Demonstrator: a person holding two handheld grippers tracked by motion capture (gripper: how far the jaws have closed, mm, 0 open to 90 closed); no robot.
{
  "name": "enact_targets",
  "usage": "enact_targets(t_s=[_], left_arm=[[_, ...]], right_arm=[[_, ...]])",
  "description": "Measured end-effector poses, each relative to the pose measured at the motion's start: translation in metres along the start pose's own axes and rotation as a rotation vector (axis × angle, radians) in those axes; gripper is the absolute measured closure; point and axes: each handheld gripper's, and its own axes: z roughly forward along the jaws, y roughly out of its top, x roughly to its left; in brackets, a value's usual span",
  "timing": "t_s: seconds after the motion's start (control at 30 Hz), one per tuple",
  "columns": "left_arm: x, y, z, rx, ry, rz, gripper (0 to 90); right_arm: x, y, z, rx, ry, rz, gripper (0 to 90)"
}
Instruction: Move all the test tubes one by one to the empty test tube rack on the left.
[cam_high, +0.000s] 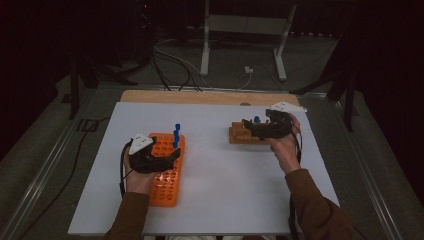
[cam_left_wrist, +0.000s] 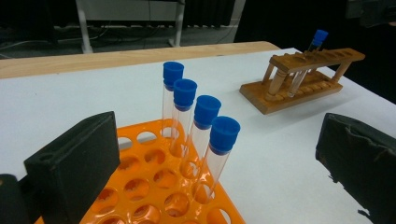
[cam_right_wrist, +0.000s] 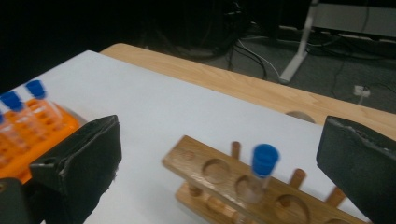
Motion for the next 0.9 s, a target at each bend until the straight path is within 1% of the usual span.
enact_targets(t_s=[0.2,0.33,0.4,0.47,0.53,0.67,0.77,0.87,0.9], left_arm=[[-0.001,0.0,0.001,0.003,-0.003,-0.003,0.8],[0.0,0.0,0.001,0.001,-0.002,-0.006,0.8],[0.0,0.0,0.001,0.002,-0.001,-0.007,0.8],[0.001,0.0,0.0,0.001,-0.003,-0.009,0.8],[0.001,0.0,0.001,0.001,-0.002,-0.012,0.8],[0.0,0.0,0.001,0.001,-0.001,-0.013,0.8],[0.0,0.0,0.0,-0.004,0.003,-0.012,0.8],[-0.001,0.002,0.0,-0.014,0.003,-0.008,0.8],[-0.002,0.002,0.0,-0.018,0.004,-0.006,0.9]], right_arm=[[-0.011,-0.004,0.006,0.021,-0.042,0.015,3.7],[-0.018,-0.007,0.012,0.044,-0.071,0.019,9.2],[-0.02,-0.01,0.015,0.057,-0.093,0.016,17.6],[-0.023,-0.013,0.018,0.065,-0.096,0.014,25.8],[-0.024,-0.016,0.02,0.068,-0.084,0.012,39.7],[-0.023,-0.021,0.027,0.098,-0.055,-0.013,59.3],[-0.022,-0.024,0.031,0.11,-0.047,-0.008,68.5],[-0.022,-0.026,0.033,0.121,-0.06,-0.021,75.5],[-0.021,-0.026,0.033,0.119,-0.062,-0.024,76.0]])
